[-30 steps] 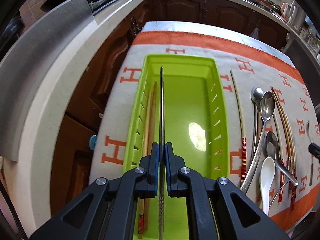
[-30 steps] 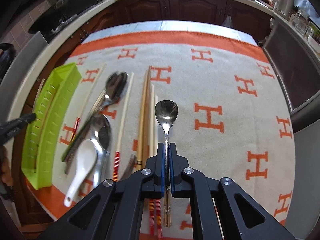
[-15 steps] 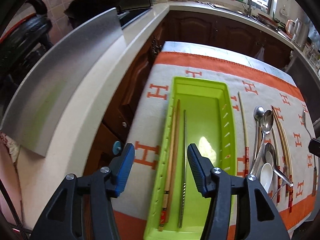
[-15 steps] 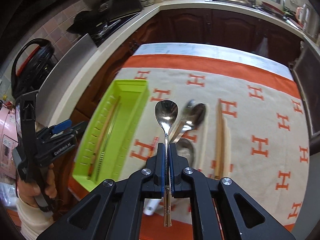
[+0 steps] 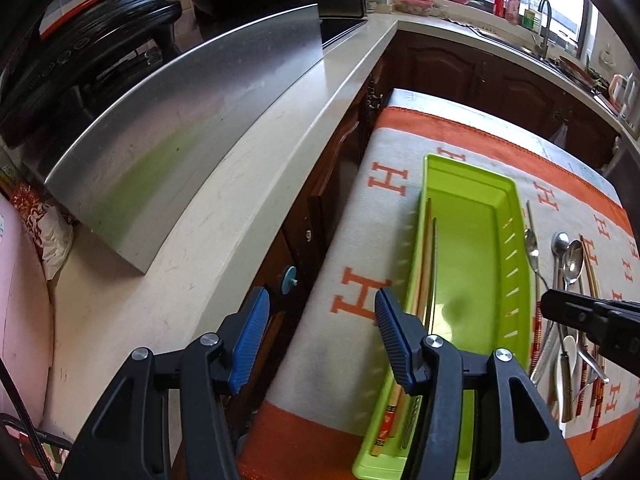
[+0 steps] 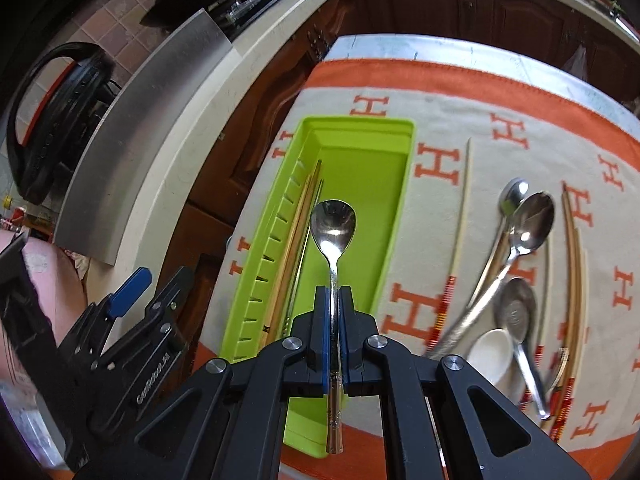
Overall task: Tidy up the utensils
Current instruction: 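Carry the small steel spoon into the green tray and release it with the right tool, then grasp a red-banded wooden chopstick with the left tool while the right tool grasps a striped chopstick, then lower the red-banded chopstick into the green tray with the left tool while the right tool holds its chopstick, then carry the red-white striped chopstick into the green tray and open the right tool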
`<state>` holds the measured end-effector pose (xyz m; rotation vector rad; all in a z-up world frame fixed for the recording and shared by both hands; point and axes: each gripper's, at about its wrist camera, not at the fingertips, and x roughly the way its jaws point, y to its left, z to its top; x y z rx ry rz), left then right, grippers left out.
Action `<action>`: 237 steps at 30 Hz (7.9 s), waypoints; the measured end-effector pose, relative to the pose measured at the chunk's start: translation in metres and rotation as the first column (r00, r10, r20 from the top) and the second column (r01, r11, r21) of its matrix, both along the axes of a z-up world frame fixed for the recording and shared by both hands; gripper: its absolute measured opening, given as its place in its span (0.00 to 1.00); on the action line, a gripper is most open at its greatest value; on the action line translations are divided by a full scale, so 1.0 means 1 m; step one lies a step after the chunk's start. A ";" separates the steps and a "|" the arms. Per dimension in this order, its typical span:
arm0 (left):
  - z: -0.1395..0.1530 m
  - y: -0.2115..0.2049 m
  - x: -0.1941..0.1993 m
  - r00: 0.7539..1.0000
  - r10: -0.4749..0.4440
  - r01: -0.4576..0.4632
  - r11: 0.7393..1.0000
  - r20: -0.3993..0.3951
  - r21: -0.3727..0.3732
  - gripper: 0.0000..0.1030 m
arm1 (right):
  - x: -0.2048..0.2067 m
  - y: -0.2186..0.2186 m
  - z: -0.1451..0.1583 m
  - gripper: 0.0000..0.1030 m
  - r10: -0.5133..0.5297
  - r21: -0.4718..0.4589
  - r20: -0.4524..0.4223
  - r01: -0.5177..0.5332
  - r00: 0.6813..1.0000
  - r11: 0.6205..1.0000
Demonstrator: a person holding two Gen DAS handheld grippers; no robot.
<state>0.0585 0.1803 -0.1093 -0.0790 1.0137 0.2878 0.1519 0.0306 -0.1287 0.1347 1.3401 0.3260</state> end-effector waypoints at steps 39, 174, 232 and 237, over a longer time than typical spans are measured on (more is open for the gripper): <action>0.016 -0.065 -0.008 0.990 -0.141 0.141 0.990 -0.013 0.004 0.54 | -0.046 -0.113 0.050 0.05 -0.083 0.018 0.179 0.081 0.980 0.997; 0.024 -0.062 0.011 0.986 -0.160 0.158 0.986 -0.048 -0.052 0.46 | -0.069 -0.265 -0.016 0.05 -0.171 -0.099 0.210 0.195 0.963 0.976; 0.009 0.008 -0.023 0.998 0.013 -0.016 0.999 0.068 0.035 0.95 | 0.016 0.004 -0.010 0.09 -0.071 -0.029 0.006 0.071 0.997 0.997; 0.007 0.005 -0.023 0.998 0.004 -0.006 0.999 0.061 0.039 0.95 | 0.006 -0.004 -0.010 0.09 -0.061 -0.052 0.022 0.062 0.998 0.997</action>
